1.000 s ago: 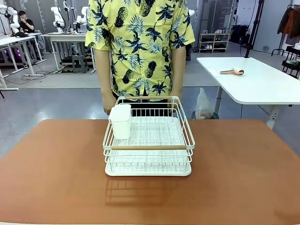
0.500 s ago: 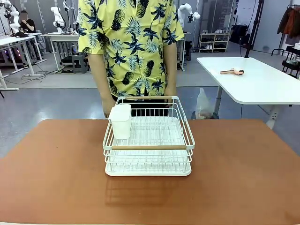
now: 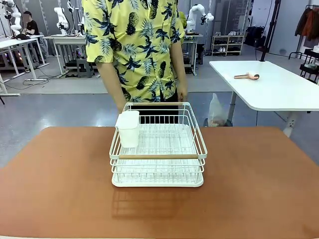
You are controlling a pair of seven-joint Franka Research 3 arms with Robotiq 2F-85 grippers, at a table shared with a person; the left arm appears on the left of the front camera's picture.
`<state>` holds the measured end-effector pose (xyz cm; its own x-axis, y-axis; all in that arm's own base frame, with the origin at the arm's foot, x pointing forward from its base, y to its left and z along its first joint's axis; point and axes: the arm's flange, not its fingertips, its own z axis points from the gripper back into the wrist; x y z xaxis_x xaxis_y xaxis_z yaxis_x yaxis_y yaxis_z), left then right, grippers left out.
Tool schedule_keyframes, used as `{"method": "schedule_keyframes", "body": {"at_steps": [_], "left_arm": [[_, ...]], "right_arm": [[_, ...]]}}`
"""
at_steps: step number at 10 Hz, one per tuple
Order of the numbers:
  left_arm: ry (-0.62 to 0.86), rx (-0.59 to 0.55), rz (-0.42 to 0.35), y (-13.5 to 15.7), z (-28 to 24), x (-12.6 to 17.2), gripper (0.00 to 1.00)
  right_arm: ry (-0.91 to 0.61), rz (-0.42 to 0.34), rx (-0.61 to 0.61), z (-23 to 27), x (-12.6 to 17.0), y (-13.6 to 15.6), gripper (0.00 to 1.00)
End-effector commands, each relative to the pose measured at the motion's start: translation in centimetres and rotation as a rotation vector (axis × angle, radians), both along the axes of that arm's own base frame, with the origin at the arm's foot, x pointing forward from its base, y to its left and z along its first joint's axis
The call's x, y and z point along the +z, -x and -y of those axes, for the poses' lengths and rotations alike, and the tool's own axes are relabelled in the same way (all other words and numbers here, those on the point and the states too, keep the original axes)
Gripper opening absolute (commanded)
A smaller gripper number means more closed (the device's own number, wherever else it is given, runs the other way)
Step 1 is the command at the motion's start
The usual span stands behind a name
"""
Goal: Clean the table.
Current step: Pick up the Lint Roller when the human hands it over.
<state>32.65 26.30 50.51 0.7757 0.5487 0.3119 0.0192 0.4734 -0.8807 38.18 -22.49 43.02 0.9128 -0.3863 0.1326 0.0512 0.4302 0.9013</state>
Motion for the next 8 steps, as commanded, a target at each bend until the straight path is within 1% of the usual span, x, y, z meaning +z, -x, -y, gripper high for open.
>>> {"method": "schedule_keyframes", "body": {"at_steps": [1, 8], "left_arm": [[0.013, -0.008, 0.003, 0.37, -0.2, 0.1, 1.0], [0.013, -0.008, 0.003, 0.37, -0.2, 0.1, 1.0]], "right_arm": [[-0.001, 0.004, 0.004, 0.08, 0.24, -0.1, 1.0], [-0.001, 0.004, 0.004, 0.08, 0.24, -0.1, 1.0]]}}
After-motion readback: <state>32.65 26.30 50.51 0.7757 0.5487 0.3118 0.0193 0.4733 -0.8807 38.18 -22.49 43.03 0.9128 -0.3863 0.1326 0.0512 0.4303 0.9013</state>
